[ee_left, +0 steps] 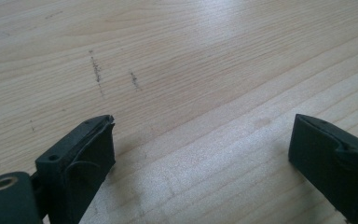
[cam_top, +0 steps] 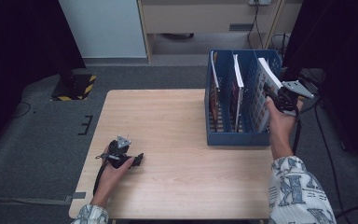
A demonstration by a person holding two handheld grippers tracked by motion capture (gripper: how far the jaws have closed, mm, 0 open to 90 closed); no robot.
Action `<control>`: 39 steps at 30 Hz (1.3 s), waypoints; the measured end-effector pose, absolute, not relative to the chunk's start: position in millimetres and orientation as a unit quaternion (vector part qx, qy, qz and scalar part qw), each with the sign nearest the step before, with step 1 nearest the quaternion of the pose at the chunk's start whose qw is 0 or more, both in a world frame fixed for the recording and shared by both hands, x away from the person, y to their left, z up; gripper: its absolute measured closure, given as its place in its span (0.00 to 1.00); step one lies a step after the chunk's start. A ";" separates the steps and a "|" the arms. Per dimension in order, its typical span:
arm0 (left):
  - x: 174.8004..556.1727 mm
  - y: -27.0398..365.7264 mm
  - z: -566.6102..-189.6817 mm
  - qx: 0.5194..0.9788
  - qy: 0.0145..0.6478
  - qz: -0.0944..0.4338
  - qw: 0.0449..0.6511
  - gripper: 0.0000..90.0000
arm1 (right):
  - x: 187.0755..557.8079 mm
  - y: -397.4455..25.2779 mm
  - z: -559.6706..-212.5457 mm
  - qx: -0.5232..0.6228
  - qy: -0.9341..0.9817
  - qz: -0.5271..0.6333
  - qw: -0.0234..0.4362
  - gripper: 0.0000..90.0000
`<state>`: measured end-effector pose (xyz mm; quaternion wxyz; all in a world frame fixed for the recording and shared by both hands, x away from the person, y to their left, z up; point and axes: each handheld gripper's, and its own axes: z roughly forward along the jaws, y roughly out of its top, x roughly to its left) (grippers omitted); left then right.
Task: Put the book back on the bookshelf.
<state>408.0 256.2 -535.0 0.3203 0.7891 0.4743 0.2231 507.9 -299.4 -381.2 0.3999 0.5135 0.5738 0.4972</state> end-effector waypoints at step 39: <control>407.9 256.0 -534.2 0.789 0.472 0.225 0.323 0.07 | 519.6 -274.3 -391.3 0.501 0.573 0.492 0.423 0.81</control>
